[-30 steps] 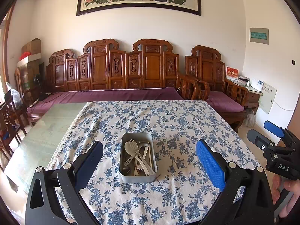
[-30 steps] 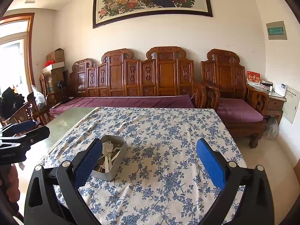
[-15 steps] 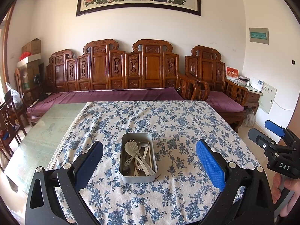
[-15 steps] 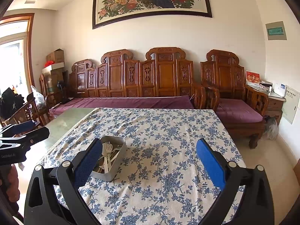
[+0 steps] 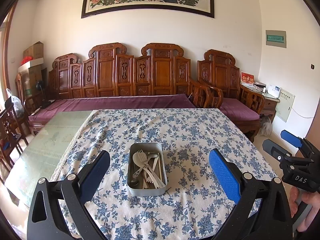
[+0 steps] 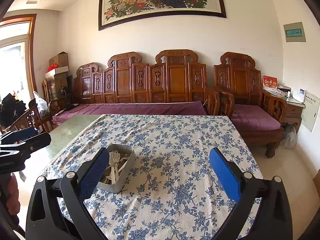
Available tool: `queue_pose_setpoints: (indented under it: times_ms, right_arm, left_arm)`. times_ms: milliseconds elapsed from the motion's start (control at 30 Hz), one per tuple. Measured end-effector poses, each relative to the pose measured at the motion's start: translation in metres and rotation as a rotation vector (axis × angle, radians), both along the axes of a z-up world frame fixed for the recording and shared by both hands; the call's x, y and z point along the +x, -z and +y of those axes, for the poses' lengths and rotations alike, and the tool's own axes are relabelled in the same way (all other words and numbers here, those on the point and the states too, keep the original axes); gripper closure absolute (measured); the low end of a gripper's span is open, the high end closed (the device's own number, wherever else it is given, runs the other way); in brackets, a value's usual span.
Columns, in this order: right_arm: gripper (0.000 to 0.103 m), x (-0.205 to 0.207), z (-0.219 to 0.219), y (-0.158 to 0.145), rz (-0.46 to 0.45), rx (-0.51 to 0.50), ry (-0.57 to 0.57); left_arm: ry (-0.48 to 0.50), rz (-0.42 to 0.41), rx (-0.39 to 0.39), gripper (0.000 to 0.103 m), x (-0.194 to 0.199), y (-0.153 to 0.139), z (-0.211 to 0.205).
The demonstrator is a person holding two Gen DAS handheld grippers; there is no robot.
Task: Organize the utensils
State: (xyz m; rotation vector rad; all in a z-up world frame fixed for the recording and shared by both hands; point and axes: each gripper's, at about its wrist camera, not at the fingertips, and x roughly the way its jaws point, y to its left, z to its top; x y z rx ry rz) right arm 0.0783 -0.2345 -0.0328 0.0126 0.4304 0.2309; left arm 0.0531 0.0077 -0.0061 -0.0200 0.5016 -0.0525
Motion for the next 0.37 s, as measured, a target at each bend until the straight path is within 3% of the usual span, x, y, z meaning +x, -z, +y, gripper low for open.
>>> queue_pose_setpoints:
  times_ms: [367]
  right_arm:
    - [0.002, 0.0008, -0.0011, 0.0000, 0.001, 0.002, 0.000]
  left_arm:
    - [-0.001, -0.004, -0.001, 0.007, -0.0011, -0.0005, 0.0000]
